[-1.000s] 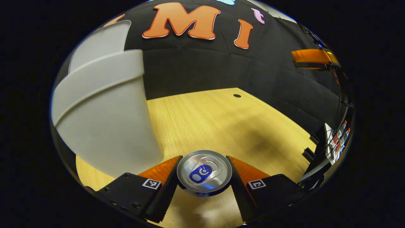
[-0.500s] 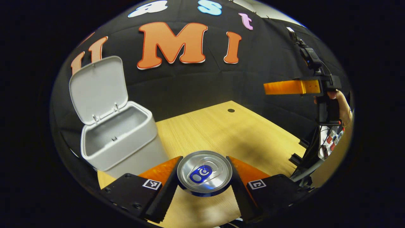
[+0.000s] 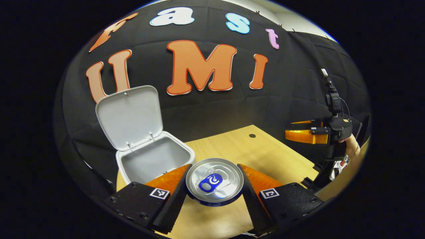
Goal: Press the lid of the desktop garbage bin to open it, pick up the crumpled paper on the desktop and throw it into the bin, then pick up the pop can on the desktop and drop it into the bin, and finally close the garbage bin lid.
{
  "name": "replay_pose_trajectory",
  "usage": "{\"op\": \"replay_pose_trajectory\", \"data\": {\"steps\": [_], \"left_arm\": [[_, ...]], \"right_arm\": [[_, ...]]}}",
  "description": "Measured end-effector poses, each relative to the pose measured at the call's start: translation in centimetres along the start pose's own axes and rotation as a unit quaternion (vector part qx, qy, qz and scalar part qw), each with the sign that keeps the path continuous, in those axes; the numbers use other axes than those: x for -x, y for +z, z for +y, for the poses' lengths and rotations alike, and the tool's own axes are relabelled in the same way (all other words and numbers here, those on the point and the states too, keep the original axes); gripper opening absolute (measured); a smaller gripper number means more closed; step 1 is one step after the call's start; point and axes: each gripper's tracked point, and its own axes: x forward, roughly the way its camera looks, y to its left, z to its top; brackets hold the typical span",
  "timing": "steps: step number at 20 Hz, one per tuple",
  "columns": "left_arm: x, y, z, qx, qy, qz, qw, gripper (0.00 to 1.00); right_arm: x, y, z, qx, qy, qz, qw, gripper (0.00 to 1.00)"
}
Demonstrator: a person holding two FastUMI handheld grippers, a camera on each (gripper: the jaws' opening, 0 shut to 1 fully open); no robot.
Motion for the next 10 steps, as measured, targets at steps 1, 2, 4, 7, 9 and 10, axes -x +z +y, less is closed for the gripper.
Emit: {"op": "replay_pose_trajectory", "data": {"steps": [1,2,4,7,9,10], "left_arm": [[0.0,0.8,1.7,-0.001,0.017,-0.006,1.0,0.84],[0.1,1.3,3.2,0.002,0.031,-0.01,0.999,0.84],[-0.1,2.7,5.6,0.019,0.046,-0.023,0.998,0.84],[-1.2,3.6,9.4,0.042,0.075,-0.032,0.996,0.83],[-2.0,3.7,11.6,0.038,0.096,-0.034,0.994,0.83],[-2.4,3.5,12.5,0.034,0.105,-0.035,0.993,0.83]], "right_arm": [[0.0,0.1,0.0,-0.002,0.0,-0.002,1.0,0.97],[0.0,0.1,-0.1,-0.003,-0.001,-0.002,1.0,0.96],[0.0,0.1,-0.5,-0.003,-0.005,-0.003,1.0,0.97],[0.2,0.1,-1.1,-0.005,-0.011,-0.004,1.0,0.97],[0.3,0.0,-1.6,-0.007,-0.017,-0.003,1.0,0.97],[0.4,0.0,-1.9,-0.008,-0.02,-0.002,1.0,0.97]]}}
